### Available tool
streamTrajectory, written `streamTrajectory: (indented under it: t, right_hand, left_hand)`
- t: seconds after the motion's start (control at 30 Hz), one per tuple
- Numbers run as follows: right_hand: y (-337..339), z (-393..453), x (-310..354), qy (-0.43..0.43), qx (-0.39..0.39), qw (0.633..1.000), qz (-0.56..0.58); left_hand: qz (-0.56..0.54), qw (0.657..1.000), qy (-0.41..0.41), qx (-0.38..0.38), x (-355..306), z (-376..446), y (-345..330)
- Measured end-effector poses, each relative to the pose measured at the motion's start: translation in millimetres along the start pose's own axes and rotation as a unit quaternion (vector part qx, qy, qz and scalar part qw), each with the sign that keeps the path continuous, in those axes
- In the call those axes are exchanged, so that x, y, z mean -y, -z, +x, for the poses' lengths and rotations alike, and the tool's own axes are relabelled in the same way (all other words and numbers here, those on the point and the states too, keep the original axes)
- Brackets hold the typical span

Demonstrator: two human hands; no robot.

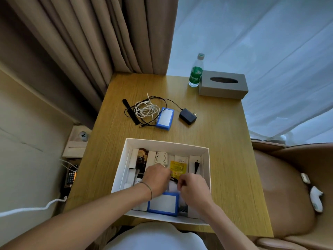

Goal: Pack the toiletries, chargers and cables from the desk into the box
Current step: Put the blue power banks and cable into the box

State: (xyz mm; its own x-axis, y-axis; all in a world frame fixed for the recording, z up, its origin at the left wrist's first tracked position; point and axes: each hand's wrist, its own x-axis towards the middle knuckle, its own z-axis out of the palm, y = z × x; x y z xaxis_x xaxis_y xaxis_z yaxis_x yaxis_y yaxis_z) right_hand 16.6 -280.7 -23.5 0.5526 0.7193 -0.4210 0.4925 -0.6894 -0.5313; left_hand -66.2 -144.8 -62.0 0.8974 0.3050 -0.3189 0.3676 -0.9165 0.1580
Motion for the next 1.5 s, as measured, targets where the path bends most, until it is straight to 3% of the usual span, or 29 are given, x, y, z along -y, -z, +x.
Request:
streamTrajectory:
  t: [0.1,0.3,0.4,0.6,0.93,1.2,1.5]
  right_hand:
    - [3,1,6,0.023,-0.014,0.999,0.018]
    - [26,18,26,0.054,-0.116,0.986,0.107]
    - [47,32,36,0.070,-0.168,0.972,0.151]
    - [84,75,48,0.045,-0.224,0.958,0.172]
    - [96,145,50,-0.020,-0.212,0.960,0.182]
    - [80,169,40,-0.060,-0.187,0.958,0.210]
    - [71,162,29,-0.091,-0.180,0.957,0.207]
  left_hand:
    - [-0.099,0.994,-0.014,-0.047,7,-7,9]
    - [-0.246,0.957,0.005,-0.152,19,-15,49]
    - [-0.274,0.937,0.028,-0.215,27,-4,74]
    - [-0.278,0.928,0.046,-0.245,41,37,109]
    - [-0.249,0.955,0.122,-0.102,82,118,102]
    - [-0.086,0.982,0.165,0.017,81,182,74]
    - [0.013,0.974,0.221,0.050,80,220,50]
